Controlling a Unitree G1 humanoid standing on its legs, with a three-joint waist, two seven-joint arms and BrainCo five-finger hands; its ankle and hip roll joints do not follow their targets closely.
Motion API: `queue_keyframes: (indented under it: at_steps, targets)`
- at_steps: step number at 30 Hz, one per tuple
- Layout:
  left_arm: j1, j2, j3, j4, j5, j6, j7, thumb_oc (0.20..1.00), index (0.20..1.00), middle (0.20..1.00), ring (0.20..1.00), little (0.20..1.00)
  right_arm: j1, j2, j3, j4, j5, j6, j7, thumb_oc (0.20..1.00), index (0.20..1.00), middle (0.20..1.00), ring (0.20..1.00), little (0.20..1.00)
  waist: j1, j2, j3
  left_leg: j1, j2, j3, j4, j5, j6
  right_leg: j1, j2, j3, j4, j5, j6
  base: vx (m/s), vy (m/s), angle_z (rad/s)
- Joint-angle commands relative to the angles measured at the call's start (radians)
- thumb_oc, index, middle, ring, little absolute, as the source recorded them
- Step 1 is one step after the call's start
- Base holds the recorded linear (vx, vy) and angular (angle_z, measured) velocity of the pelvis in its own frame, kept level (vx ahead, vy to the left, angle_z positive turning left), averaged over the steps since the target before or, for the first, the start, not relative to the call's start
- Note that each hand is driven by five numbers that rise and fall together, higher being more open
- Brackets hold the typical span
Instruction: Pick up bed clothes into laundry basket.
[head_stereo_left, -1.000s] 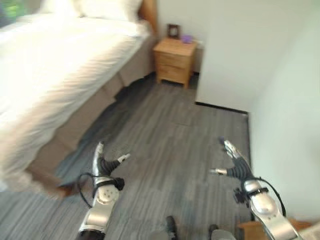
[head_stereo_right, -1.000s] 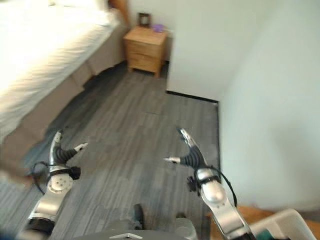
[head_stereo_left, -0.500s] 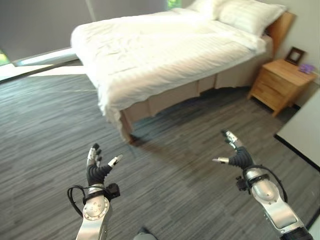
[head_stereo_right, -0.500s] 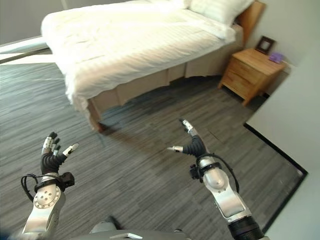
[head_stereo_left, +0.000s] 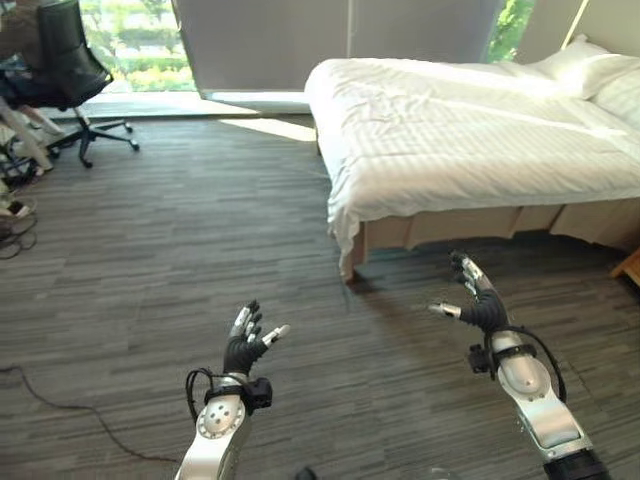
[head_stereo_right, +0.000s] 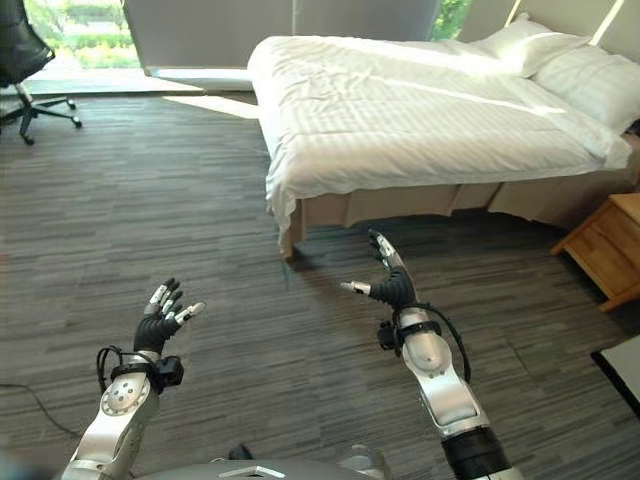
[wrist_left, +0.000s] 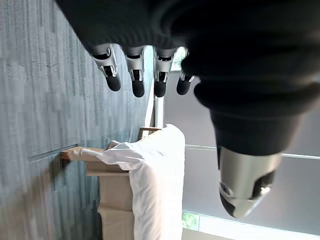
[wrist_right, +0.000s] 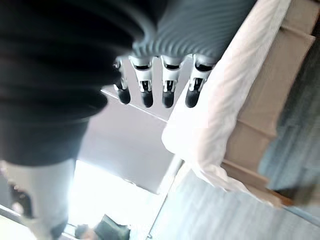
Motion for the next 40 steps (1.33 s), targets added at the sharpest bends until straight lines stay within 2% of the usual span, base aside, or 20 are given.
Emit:
queue_keyframes:
  at_steps: [1, 2, 4, 5, 8, 9, 10, 11, 12, 13, 14, 15, 16, 17, 20, 21, 28, 40]
  targets:
    - [-0.011, 0.034, -0.009, -0.057, -0.044, -0.04, -0.047, 1.0, 1.0, 1.0, 1.0, 1.0, -0.044, 0.031, -0.046, -0.018, -0.017, -0.044, -0.007, 1.0, 1.0, 1.0, 1.0, 1.0, -0.027, -0.045, 0.005, 0.166, 0.095, 0.057, -0.028, -0.167, -0.162, -0.145, -0.04, -0.033, 0.015, 0.045, 0.014, 0.23, -0.106, 0.58]
    - [-0.01, 0.031, -0.008, -0.056, -0.046, -0.039, -0.057, 1.0, 1.0, 1.0, 1.0, 1.0, -0.043, 0.03, -0.046, -0.015, -0.024, -0.042, -0.004, 1.0, 1.0, 1.0, 1.0, 1.0, -0.018, -0.049, 0.005, 0.173, 0.094, 0.07, -0.028, -0.162, -0.163, -0.12, -0.063, -0.08, -0.007, 0.06, 0.012, 0.14, -0.073, 0.52]
    - [0.0, 0.024, -0.013, -0.064, -0.05, -0.039, -0.061, 1.0, 1.0, 1.0, 1.0, 1.0, -0.034, 0.034, -0.046, -0.016, -0.031, -0.042, -0.005, 1.0, 1.0, 1.0, 1.0, 1.0, -0.013, -0.054, 0.002, 0.186, 0.089, 0.076, -0.028, -0.16, -0.164, -0.088, -0.057, -0.093, -0.045, 0.071, 0.008, 0.07, -0.1, 0.83]
    - [0.013, 0.008, -0.014, -0.065, -0.057, -0.039, -0.071, 1.0, 1.0, 1.0, 1.0, 1.0, -0.013, 0.026, -0.056, -0.018, -0.028, -0.043, 0.007, 1.0, 1.0, 1.0, 1.0, 1.0, -0.017, -0.051, -0.019, 0.201, 0.081, 0.077, -0.028, -0.166, -0.165, -0.041, -0.028, -0.075, -0.12, 0.077, 0.004, 0.12, -0.111, 0.62]
    - [0.036, -0.001, -0.017, -0.079, -0.064, -0.043, -0.081, 1.0, 1.0, 1.0, 1.0, 1.0, -0.016, 0.019, -0.052, -0.02, -0.021, -0.043, 0.011, 1.0, 1.0, 1.0, 1.0, 1.0, -0.013, -0.042, -0.02, 0.248, 0.066, 0.114, 0.006, -0.174, -0.17, 0.001, -0.027, -0.082, -0.134, 0.078, 0.0, 0.13, -0.085, -0.05]
    - [0.034, -0.003, -0.026, -0.092, -0.066, -0.044, -0.082, 1.0, 1.0, 1.0, 1.0, 1.0, -0.013, 0.012, -0.051, -0.029, -0.003, -0.048, 0.017, 1.0, 1.0, 1.0, 1.0, 1.0, -0.01, -0.062, -0.007, 0.197, 0.102, 0.122, 0.19, -0.194, -0.189, 0.032, -0.02, -0.059, -0.139, 0.065, -0.024, 0.07, -0.206, -0.21]
    - [0.028, -0.005, -0.029, -0.096, -0.067, -0.048, -0.074, 1.0, 1.0, 1.0, 1.0, 1.0, -0.019, 0.004, -0.047, -0.027, -0.004, -0.045, 0.015, 1.0, 1.0, 1.0, 1.0, 1.0, 0.001, -0.064, 0.015, 0.134, 0.149, 0.085, 0.343, -0.174, -0.211, 0.059, -0.013, -0.055, -0.14, 0.048, -0.043, 0.04, -0.18, -0.24]
    - [0.026, -0.004, -0.029, -0.095, -0.067, -0.048, -0.074, 1.0, 1.0, 1.0, 1.0, 1.0, -0.021, 0.005, -0.048, -0.027, -0.003, -0.045, 0.015, 1.0, 1.0, 1.0, 1.0, 1.0, -0.001, -0.064, 0.014, 0.125, 0.153, 0.081, 0.35, -0.171, -0.211, 0.054, -0.011, -0.056, -0.14, 0.052, -0.046, 0.02, -0.104, -0.26]
    - [0.021, -0.006, -0.035, -0.096, -0.064, -0.052, -0.067, 1.0, 1.0, 1.0, 1.0, 1.0, -0.03, -0.001, -0.041, -0.022, 0.0, -0.043, 0.011, 1.0, 1.0, 1.0, 1.0, 1.0, 0.013, -0.069, 0.031, 0.079, 0.167, 0.026, 0.435, -0.141, -0.225, 0.062, -0.001, -0.04, -0.14, 0.049, -0.061, 0.04, -0.084, -0.24]
    - [0.018, -0.009, -0.037, -0.104, -0.061, -0.052, -0.058, 1.0, 1.0, 1.0, 1.0, 1.0, -0.036, -0.006, -0.035, -0.023, 0.007, -0.041, 0.008, 1.0, 1.0, 1.0, 1.0, 1.0, 0.037, -0.079, 0.042, 0.044, 0.147, -0.04, 0.465, -0.165, -0.218, 0.071, 0.0, -0.026, -0.14, 0.039, -0.067, 0.11, -0.076, -0.36]
    - [0.021, -0.015, -0.038, -0.105, -0.059, -0.052, -0.053, 1.0, 1.0, 1.0, 1.0, 1.0, -0.042, -0.008, -0.023, -0.019, 0.006, -0.038, 0.007, 1.0, 1.0, 1.0, 1.0, 1.0, 0.057, -0.086, 0.042, 0.032, 0.087, -0.106, 0.413, -0.221, -0.193, 0.072, 0.0, -0.004, -0.14, 0.03, -0.063, 0.08, -0.033, -0.36]
    - [0.02, -0.015, -0.038, -0.105, -0.058, -0.052, -0.052, 1.0, 1.0, 1.0, 1.0, 1.0, -0.043, -0.007, -0.023, -0.019, 0.006, -0.038, 0.007, 1.0, 1.0, 1.0, 1.0, 1.0, 0.056, -0.089, 0.04, 0.032, 0.081, -0.105, 0.406, -0.214, -0.19, 0.069, -0.005, -0.003, -0.14, 0.033, -0.063, 0.13, -0.001, -0.77]
    - [0.02, -0.03, -0.051, -0.111, -0.043, -0.054, -0.041, 1.0, 1.0, 1.0, 1.0, 1.0, -0.056, 0.002, 0.012, -0.009, 0.015, -0.031, 0.014, 1.0, 1.0, 1.0, 1.0, 1.0, 0.111, -0.08, 0.044, 0.038, -0.08, -0.306, 0.192, -0.216, -0.144, 0.076, 0.031, 0.081, -0.14, 0.031, -0.062, 0.15, 0.001, -0.95]
    - [0.027, -0.032, -0.059, -0.108, -0.038, -0.049, -0.038, 1.0, 1.0, 1.0, 1.0, 1.0, -0.057, 0.003, 0.018, 0.002, 0.017, -0.031, 0.018, 1.0, 1.0, 1.0, 1.0, 1.0, 0.116, -0.073, 0.046, 0.032, -0.085, -0.336, 0.144, -0.19, -0.14, 0.091, 0.038, 0.086, -0.14, 0.023, -0.066, 0.13, 0.009, -1.08]
    - [0.034, -0.027, -0.064, -0.123, -0.046, -0.05, -0.05, 1.0, 1.0, 1.0, 1.0, 1.0, -0.027, 0.01, 0.008, 0.012, 0.021, -0.038, 0.025, 1.0, 1.0, 1.0, 1.0, 1.0, 0.094, -0.045, 0.005, 0.117, -0.067, -0.271, -0.004, -0.138, -0.121, 0.079, 0.059, 0.091, -0.14, 0.028, -0.064, 0.13, 0.075, -0.91]
    - [0.025, -0.022, -0.067, -0.118, -0.046, -0.046, -0.05, 1.0, 1.0, 1.0, 1.0, 1.0, -0.016, 0.013, -0.003, 0.01, 0.022, -0.036, 0.023, 1.0, 1.0, 1.0, 1.0, 1.0, 0.085, -0.042, -0.005, 0.133, -0.059, -0.261, -0.021, -0.13, -0.124, 0.082, 0.06, 0.089, -0.14, 0.027, -0.063, 0.13, 0.088, -0.24]
    - [0.027, -0.005, -0.076, -0.133, -0.061, -0.051, -0.062, 1.0, 1.0, 1.0, 1.0, 1.0, 0.01, 0.012, -0.011, -0.007, 0.058, -0.039, 0.03, 1.0, 1.0, 1.0, 1.0, 1.0, 0.068, -0.039, -0.034, 0.157, -0.047, -0.239, -0.028, -0.15, -0.128, 0.089, 0.06, 0.088, -0.14, 0.027, -0.058, 0.03, 0.034, 0.03]
    - [0.046, -0.006, -0.066, -0.129, -0.063, -0.049, -0.043, 1.0, 1.0, 1.0, 1.0, 1.0, 0.003, 0.013, 0.0, 0.0, 0.063, -0.033, 0.021, 1.0, 1.0, 1.0, 1.0, 1.0, 0.073, -0.04, -0.059, 0.169, -0.047, -0.214, -0.028, -0.172, -0.118, 0.091, 0.056, 0.086, -0.14, 0.027, -0.049, 0.01, 0.002, -0.01]
